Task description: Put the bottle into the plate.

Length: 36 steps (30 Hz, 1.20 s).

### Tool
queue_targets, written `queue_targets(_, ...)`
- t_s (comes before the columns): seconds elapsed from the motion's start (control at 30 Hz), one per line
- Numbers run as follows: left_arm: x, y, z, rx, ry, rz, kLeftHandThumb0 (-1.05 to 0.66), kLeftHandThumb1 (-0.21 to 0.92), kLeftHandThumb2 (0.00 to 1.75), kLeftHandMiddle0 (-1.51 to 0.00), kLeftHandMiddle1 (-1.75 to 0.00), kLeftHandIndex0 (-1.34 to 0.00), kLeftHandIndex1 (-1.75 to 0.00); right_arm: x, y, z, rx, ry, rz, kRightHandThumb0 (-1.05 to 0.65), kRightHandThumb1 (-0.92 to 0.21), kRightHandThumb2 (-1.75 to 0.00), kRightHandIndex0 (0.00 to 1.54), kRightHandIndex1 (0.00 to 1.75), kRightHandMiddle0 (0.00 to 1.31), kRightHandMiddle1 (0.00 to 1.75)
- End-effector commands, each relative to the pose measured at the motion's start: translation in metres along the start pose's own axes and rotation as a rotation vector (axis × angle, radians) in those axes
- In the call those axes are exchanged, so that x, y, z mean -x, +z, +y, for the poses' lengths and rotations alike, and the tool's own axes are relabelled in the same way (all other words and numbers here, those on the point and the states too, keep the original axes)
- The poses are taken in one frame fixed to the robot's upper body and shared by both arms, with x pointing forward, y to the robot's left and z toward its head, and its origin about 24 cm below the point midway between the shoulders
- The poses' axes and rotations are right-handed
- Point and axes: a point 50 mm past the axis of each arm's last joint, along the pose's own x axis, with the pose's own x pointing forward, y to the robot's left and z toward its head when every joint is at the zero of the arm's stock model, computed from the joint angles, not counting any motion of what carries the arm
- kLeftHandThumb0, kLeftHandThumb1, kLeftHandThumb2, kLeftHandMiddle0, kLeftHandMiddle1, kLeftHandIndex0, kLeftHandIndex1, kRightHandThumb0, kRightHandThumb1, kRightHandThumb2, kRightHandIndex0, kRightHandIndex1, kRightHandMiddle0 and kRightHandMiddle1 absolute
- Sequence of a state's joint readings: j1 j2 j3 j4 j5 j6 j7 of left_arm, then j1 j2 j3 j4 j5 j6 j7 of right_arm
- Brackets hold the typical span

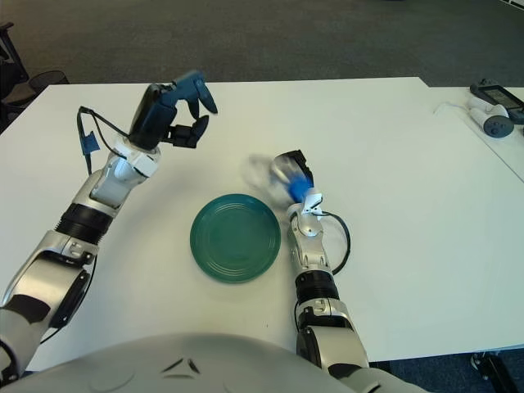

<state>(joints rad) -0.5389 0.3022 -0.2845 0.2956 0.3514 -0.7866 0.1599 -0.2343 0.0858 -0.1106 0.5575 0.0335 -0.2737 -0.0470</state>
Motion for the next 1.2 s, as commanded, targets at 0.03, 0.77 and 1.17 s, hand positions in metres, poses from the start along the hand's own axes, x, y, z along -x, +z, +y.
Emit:
queue_targets(0.03, 0.005, 0.005, -0.009, 0.062, -0.120, -0.028, -0.11, 0.38, 1.18, -1.19, -1.75, -0.96, -1.75, 0.018, -0.038, -0.007, -0.030, -0.043, 0.184, -0.01, -0.67, -0.77, 0.44, 1.40, 0.33, 1.74)
queue_targets(0.77, 0.035, 0.020, -0.030, -0.040, -0.537, -0.030, -0.10, 0.37, 1.15, -1.11, -1.75, -0.90, -1.75, 0.019, -0.030, 0.001, 0.005, -0.082, 0.137, -0.01, -0.64, -0.85, 0.38, 1.49, 0.35, 1.75)
queue_targets(1.17, 0.045, 0.013, -0.039, -0.124, -0.573, -0.075, -0.12, 0.38, 1.15, -1.05, -1.75, -0.85, -1.75, 0.021, -0.028, 0.005, -0.002, -0.078, 0.147, -0.01, -0.62, -0.88, 0.39, 1.51, 0.36, 1.74)
